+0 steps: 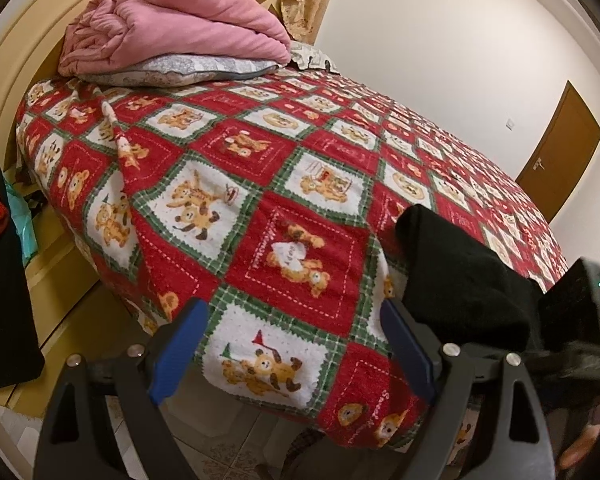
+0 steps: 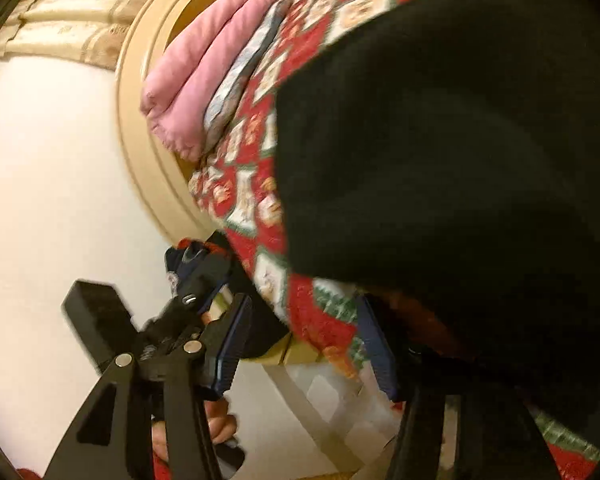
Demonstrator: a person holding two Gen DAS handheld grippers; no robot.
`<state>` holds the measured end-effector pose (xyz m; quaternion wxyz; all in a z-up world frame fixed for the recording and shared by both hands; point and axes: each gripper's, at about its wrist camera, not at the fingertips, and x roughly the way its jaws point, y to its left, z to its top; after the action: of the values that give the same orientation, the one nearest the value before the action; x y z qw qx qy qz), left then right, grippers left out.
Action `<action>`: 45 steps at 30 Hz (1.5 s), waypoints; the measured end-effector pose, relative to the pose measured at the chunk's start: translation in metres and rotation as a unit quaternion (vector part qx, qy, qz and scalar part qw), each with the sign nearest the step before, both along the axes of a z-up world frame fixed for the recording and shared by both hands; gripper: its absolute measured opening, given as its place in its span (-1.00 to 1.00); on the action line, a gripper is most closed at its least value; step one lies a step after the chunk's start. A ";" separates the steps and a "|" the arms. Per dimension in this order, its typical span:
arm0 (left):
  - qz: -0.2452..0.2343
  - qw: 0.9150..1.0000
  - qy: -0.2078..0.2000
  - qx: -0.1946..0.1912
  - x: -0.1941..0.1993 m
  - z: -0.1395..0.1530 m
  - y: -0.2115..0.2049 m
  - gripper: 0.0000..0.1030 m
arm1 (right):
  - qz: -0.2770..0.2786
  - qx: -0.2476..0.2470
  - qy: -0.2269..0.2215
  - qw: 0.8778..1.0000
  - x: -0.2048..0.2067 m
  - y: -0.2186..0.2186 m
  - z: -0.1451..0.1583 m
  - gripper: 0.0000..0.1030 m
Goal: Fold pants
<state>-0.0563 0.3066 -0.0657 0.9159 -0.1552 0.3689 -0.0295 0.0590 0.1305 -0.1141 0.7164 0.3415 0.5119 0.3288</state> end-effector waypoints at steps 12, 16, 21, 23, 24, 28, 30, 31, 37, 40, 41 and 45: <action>0.006 1.000 -0.002 -0.009 0.000 0.000 0.005 0.75 | -0.103 0.020 0.002 0.994 0.017 -0.015 0.002 -0.73; 0.006 1.000 -0.003 -0.009 -0.001 0.001 0.004 0.75 | -0.068 0.007 -0.037 0.997 0.017 0.000 0.024 -0.74; 0.010 1.000 -0.002 -0.011 -0.001 0.001 0.006 0.75 | -0.013 0.168 -0.019 0.986 0.030 0.022 0.021 -0.74; 0.010 1.000 -0.001 -0.010 -0.001 0.001 0.006 0.75 | 0.001 0.140 -0.010 0.990 0.028 0.034 0.013 -0.74; 0.010 1.000 0.001 -0.009 0.000 0.000 0.006 0.75 | 0.004 0.108 -0.012 0.994 0.026 0.039 0.008 -0.72; 0.009 1.000 -0.007 -0.004 -0.002 0.003 0.006 0.75 | 0.038 0.090 -0.017 0.995 0.009 0.044 0.013 -0.72; 0.006 1.000 -0.011 -0.013 -0.003 0.004 0.006 0.75 | 0.044 0.069 -0.064 0.995 -0.003 0.037 0.034 -0.72; 0.003 1.000 -0.012 -0.017 -0.003 0.005 0.006 0.75 | 0.042 0.058 -0.086 0.994 -0.005 0.033 0.045 -0.72; -0.035 0.997 -0.020 -0.058 0.003 0.009 -0.019 0.75 | -0.042 -0.060 -0.210 0.975 -0.044 -0.037 0.093 -0.48; -0.060 0.996 -0.011 -0.071 0.016 0.005 -0.048 0.75 | -0.092 -0.098 -0.218 0.967 -0.064 -0.073 0.089 -0.33; -0.067 0.994 -0.004 -0.081 0.022 0.000 -0.058 0.75 | -0.100 -0.105 -0.217 0.965 -0.068 -0.084 0.085 -0.33; -0.044 0.991 0.044 -0.116 0.031 -0.023 -0.080 0.75 | -0.122 -0.125 -0.205 0.963 -0.076 -0.110 0.077 -0.33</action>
<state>-0.0250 0.2268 -0.0883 0.8721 -0.2455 0.4097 -0.1060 -0.0174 0.0203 -0.0373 0.8777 0.2346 0.3454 0.2353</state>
